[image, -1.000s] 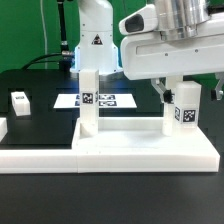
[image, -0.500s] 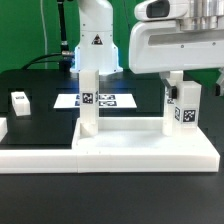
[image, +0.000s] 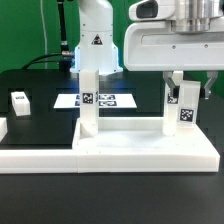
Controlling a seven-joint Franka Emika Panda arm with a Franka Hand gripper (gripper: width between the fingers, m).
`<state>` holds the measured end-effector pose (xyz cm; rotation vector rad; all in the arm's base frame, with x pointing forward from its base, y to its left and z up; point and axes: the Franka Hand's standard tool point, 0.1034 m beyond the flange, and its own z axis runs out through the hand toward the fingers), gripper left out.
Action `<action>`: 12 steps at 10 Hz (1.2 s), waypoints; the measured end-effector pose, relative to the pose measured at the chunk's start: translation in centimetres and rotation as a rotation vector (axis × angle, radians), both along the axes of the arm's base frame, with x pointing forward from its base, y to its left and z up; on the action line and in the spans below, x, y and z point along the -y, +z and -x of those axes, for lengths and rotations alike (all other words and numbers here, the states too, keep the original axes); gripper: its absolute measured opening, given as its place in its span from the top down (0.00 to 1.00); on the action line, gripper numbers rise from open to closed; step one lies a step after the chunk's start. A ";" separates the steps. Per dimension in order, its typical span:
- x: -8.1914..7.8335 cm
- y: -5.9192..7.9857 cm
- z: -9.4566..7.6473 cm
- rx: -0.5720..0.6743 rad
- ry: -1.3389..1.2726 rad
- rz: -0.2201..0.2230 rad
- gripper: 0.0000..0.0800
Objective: Assemble desk
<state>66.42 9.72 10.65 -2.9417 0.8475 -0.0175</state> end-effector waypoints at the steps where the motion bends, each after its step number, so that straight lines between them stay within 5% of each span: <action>1: 0.3 0.0 -0.1 -0.008 -0.109 -0.020 0.63; 5: -0.3 0.0 0.3 -0.046 -0.675 -0.069 0.63; 7: 0.2 -0.1 0.1 -0.058 -0.940 -0.143 0.63; 12: 0.2 -0.1 0.1 -0.091 -1.136 -0.178 0.63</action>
Offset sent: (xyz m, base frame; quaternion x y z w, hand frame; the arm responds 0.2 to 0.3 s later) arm -0.0275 0.0031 -0.0086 -0.0353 0.0100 0.4101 0.9113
